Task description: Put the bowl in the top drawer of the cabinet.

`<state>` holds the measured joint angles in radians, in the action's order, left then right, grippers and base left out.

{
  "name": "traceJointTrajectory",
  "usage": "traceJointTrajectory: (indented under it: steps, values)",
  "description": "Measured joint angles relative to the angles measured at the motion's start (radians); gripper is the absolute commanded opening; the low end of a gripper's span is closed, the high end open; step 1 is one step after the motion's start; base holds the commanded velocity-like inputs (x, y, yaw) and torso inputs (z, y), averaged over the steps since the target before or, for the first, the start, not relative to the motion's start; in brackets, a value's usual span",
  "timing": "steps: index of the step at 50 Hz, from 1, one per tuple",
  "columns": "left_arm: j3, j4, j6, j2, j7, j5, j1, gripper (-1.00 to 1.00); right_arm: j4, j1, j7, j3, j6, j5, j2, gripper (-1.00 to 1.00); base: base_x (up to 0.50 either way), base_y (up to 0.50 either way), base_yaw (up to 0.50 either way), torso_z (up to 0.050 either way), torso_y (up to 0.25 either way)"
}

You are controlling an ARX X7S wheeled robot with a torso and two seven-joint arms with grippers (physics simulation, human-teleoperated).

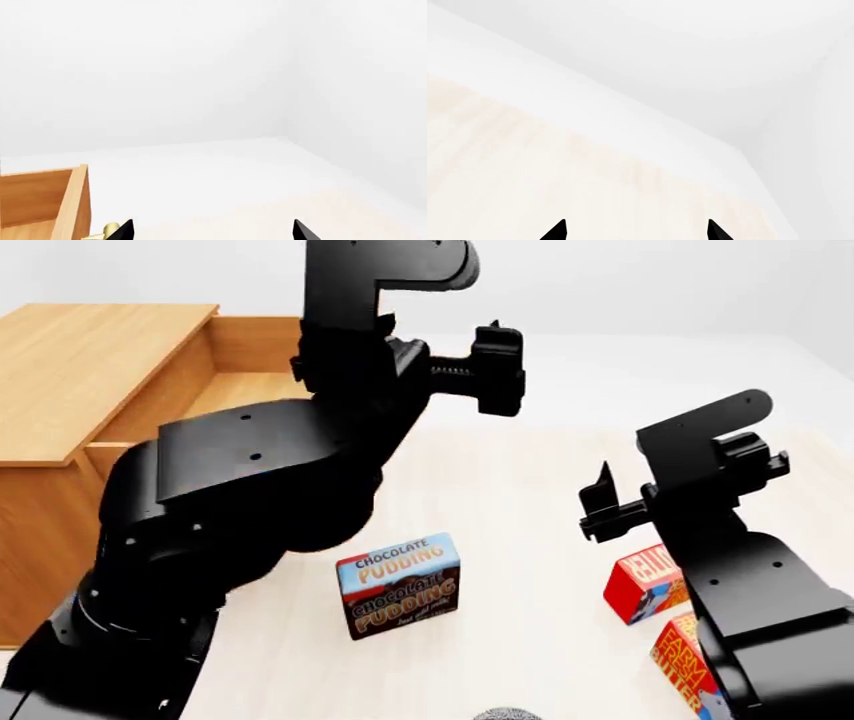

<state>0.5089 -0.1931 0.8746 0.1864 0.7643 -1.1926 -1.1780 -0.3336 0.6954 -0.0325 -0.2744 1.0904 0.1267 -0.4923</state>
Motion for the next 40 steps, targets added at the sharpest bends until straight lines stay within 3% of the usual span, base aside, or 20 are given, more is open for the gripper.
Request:
traceJointTrajectory:
  steps: [16,40]
  values:
    - [0.107,-0.319,0.002,0.07,0.048,0.019,0.083,1.0,0.011,-0.014,-0.006,0.016,-0.024,0.006,0.004,1.0,0.0,0.0,0.0,0.0,0.0]
    - [0.205,-0.345,-0.086,0.328,-0.277,-0.087,0.544,1.0,-0.056,-0.037,-0.037,0.12,-0.003,0.021,-0.01,1.0,0.0,0.0,0.0,0.0,0.0]
